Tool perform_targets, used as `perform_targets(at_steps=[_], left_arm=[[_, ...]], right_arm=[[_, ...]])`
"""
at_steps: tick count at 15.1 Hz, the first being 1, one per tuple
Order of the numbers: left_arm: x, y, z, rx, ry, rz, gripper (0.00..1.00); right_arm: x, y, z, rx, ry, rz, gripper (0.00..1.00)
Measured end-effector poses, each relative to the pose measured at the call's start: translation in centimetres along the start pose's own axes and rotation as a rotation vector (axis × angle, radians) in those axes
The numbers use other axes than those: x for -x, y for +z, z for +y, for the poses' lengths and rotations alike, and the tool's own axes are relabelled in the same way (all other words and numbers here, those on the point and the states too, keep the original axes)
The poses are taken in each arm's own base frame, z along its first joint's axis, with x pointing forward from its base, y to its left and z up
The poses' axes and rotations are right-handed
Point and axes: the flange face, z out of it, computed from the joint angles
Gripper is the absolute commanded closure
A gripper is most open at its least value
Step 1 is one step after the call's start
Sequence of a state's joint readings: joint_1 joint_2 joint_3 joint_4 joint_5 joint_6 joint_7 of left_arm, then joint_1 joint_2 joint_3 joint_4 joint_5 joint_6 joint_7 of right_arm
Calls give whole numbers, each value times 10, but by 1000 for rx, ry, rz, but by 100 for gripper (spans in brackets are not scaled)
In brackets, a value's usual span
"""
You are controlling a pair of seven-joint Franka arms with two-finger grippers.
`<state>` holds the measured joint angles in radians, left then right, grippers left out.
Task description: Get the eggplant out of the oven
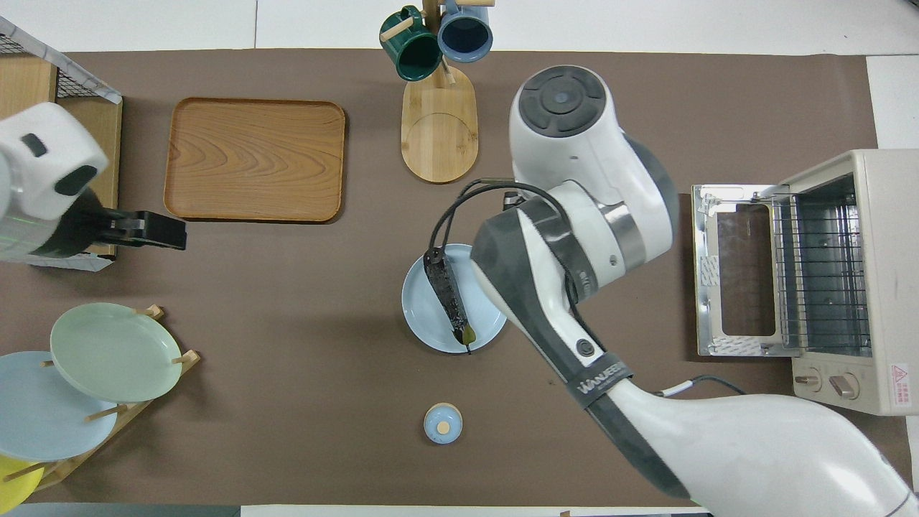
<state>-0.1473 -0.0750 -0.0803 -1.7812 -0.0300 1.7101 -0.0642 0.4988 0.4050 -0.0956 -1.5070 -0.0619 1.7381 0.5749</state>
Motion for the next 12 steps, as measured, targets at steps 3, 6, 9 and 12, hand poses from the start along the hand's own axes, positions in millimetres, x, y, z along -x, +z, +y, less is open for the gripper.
perform_targets(at_steps=[3, 6, 9, 12], left_arm=[[4, 33, 92, 23, -48, 14, 0], [11, 87, 176, 34, -187, 9, 0], [14, 149, 243, 48, -394, 3, 0], [24, 202, 282, 66, -613, 4, 0]], right_arm=[[-3, 46, 49, 61, 26, -39, 100], [-4, 91, 85, 90, -6, -8, 100], [4, 135, 119, 129, -83, 29, 100], [5, 156, 157, 132, -142, 20, 100]])
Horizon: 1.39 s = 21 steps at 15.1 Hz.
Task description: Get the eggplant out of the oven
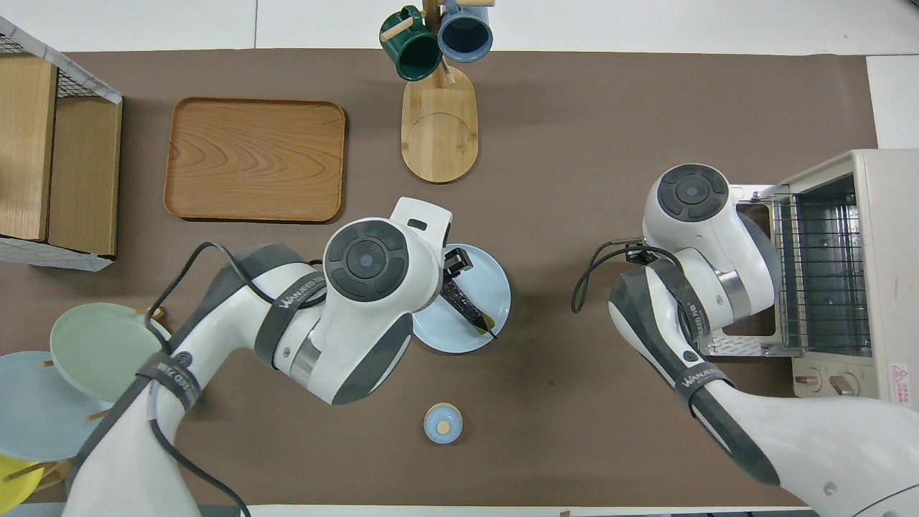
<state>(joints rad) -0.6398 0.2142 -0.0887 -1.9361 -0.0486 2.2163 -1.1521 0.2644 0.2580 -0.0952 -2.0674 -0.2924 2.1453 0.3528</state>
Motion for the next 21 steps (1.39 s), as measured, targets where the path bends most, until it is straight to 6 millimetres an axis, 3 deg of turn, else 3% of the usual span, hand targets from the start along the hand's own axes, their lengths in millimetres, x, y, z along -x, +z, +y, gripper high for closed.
perform_targets(at_steps=[4, 7, 8, 9, 10, 11, 12, 13, 15, 18, 20, 21], left_arm=[[14, 50, 12, -1, -182, -6, 0], [12, 69, 14, 6, -250, -5, 0], [11, 72, 14, 4, -259, -6, 4], [12, 76, 13, 3, -266, -6, 12], [12, 79, 13, 3, -270, -6, 28], [13, 82, 13, 5, -273, -6, 61], [14, 83, 12, 6, -272, -6, 84], [14, 83, 13, 8, -272, -5, 100], [15, 83, 13, 11, -271, -4, 100], [12, 78, 14, 18, -241, 1, 100], [-1, 59, 13, 29, -197, 11, 100], [-15, 40, 10, 22, -161, 14, 100]], right_arm=[[1, 10, 23, -13, -12, 2, 100], [3, 11, 22, 7, -40, 7, 100], [3, 11, 22, 23, -63, 13, 100], [3, 11, 22, 28, -82, 14, 100], [3, 10, 22, 31, -102, 13, 100], [3, 8, 22, 35, -121, 10, 100], [3, 2, 22, 40, -139, 3, 100], [2, -7, 24, 45, -156, -3, 100], [2, -31, 34, 56, -178, -14, 100], [6, -66, 64, 46, -195, -5, 100], [12, -87, 90, 40, -199, 8, 100], [15, -96, 105, 39, -198, 14, 100]])
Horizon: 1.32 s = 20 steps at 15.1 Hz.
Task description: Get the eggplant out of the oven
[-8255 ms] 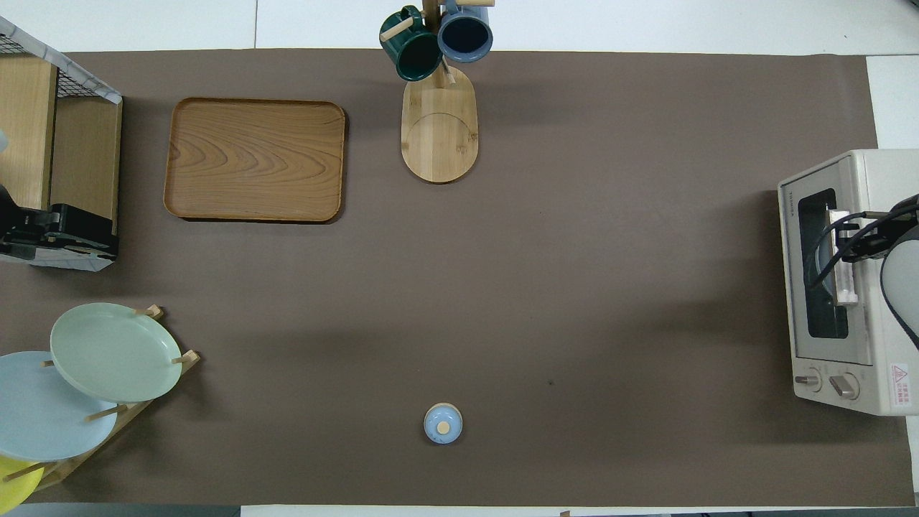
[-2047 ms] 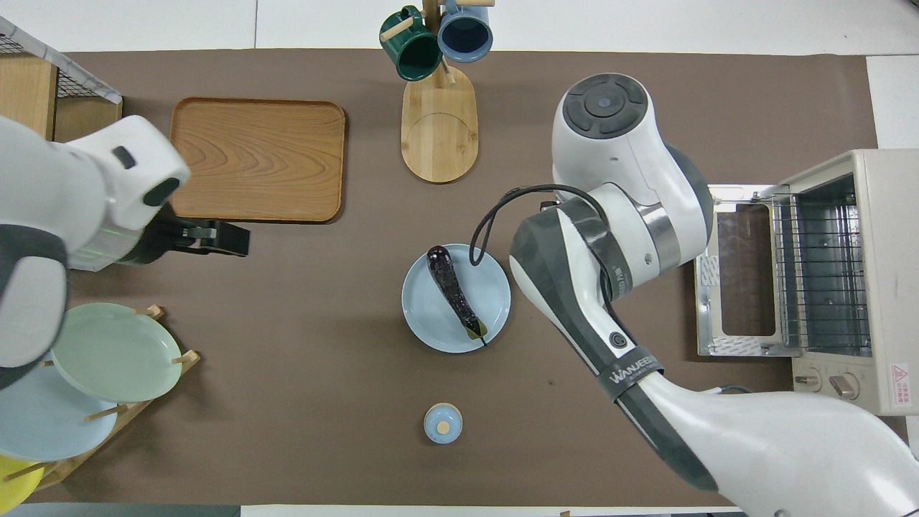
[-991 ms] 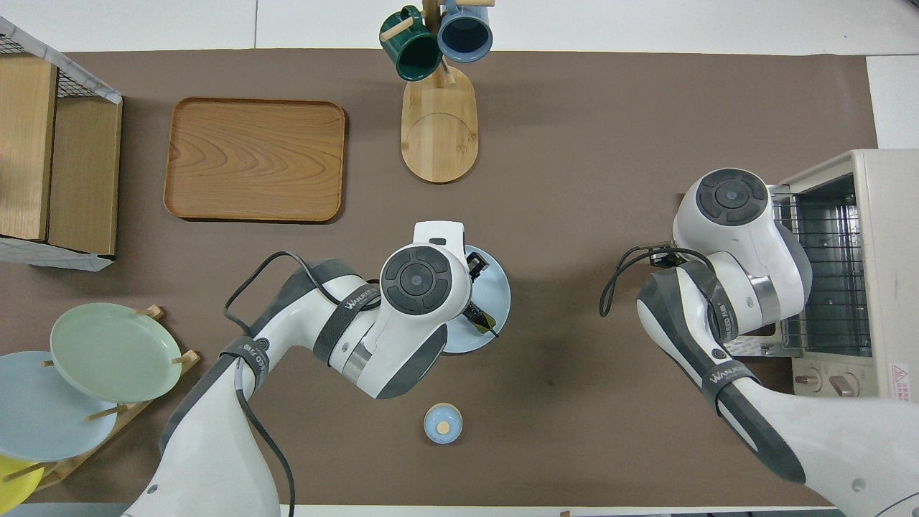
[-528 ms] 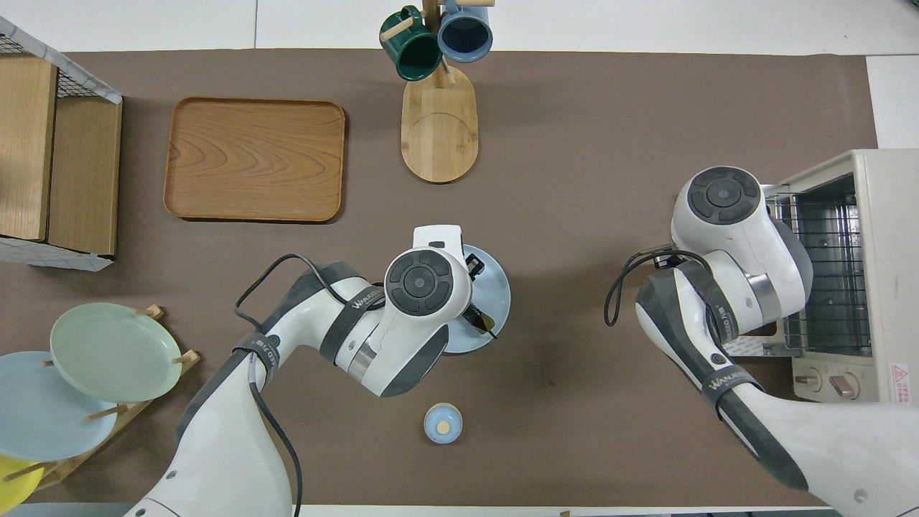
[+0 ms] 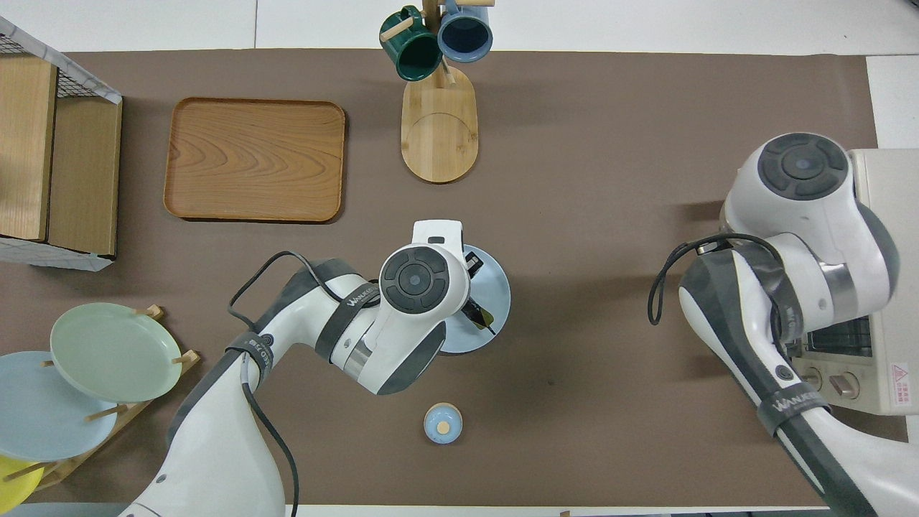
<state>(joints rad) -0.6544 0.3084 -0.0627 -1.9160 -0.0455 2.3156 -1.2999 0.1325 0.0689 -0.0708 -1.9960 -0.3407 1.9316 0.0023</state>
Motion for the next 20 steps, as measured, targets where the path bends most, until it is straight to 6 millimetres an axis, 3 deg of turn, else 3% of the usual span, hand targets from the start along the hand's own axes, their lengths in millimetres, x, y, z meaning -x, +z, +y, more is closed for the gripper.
perform_targets(at_steps=[2, 4, 6, 9, 12, 14, 15, 18, 20], left_arm=[[-52, -53, -9, -18, 115, 2, 100], [-117, -99, -29, -16, 249, 13, 100], [-182, -122, -59, -13, 354, 27, 100], [-257, -119, -105, -23, 418, 30, 100], [-306, -92, -126, -37, 460, 11, 100], [-332, -72, -116, -30, 467, 13, 100], [-343, -60, -107, -30, 475, 20, 100], [-366, -23, -93, -28, 511, 74, 100], [-374, -16, -96, -28, 538, 81, 100]], right_arm=[[11, -11, 31, 0, 15, 11, 100], [21, -16, 58, -2, 25, 18, 100], [29, -16, 74, -19, 44, 7, 100], [43, -30, 85, -104, 100, -24, 100], [53, -91, 100, -162, 142, -13, 100], [56, -122, 104, -203, 155, 14, 46], [56, -128, 103, -226, 156, 24, 0], [53, -127, 97, -267, 155, 27, 0], [52, -128, 96, -277, 155, 28, 0]])
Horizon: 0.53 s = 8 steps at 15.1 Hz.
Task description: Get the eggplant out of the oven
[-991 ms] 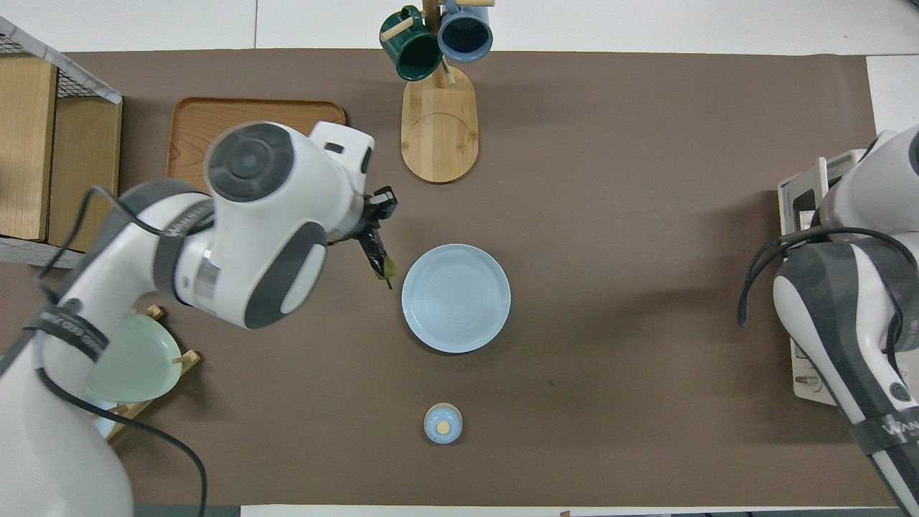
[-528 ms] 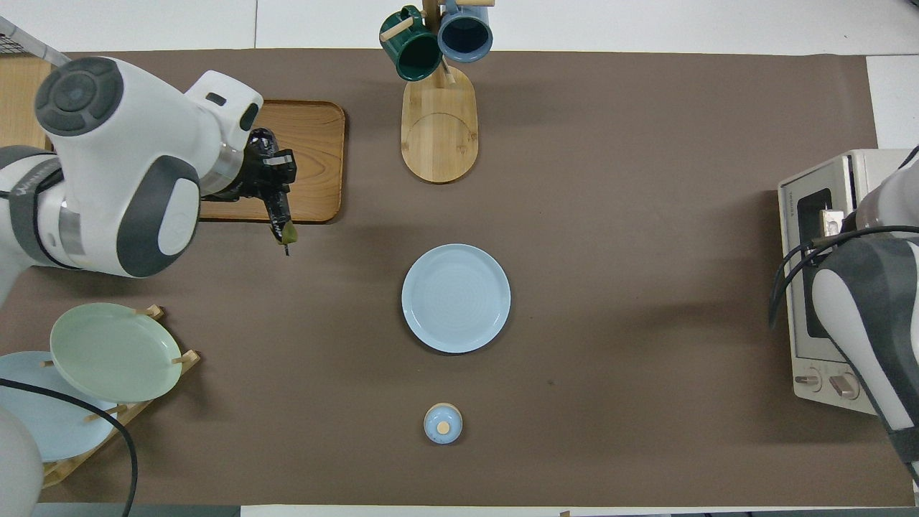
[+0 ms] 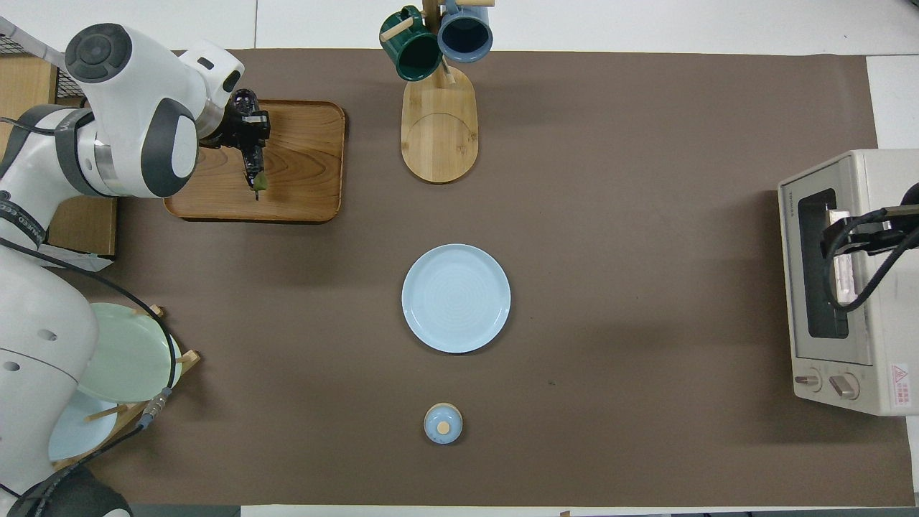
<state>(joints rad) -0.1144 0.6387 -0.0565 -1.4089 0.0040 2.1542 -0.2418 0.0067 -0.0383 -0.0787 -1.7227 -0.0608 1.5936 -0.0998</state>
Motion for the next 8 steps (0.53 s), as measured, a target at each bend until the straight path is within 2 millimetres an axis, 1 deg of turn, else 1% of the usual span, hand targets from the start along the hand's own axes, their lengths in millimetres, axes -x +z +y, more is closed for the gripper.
perform_targets(at_steps=[2, 3, 4, 6, 8], left_arm=[[-1, 0, -3, -1, 22, 0, 100], [0, 1, -3, -1, 38, -2, 7], [0, 2, -3, -1, 50, -4, 0], [1, 3, -3, -2, 60, -6, 0], [0, -1, -3, -1, 61, 0, 0]], right_arm=[[1, 0, -1, -10, 1, -6, 0], [1, 1, -1, -15, 1, -13, 0], [2, 2, -1, -17, 1, -21, 0], [1, 2, -3, -18, -2, -22, 0], [1, 1, -4, -18, -5, -19, 0]])
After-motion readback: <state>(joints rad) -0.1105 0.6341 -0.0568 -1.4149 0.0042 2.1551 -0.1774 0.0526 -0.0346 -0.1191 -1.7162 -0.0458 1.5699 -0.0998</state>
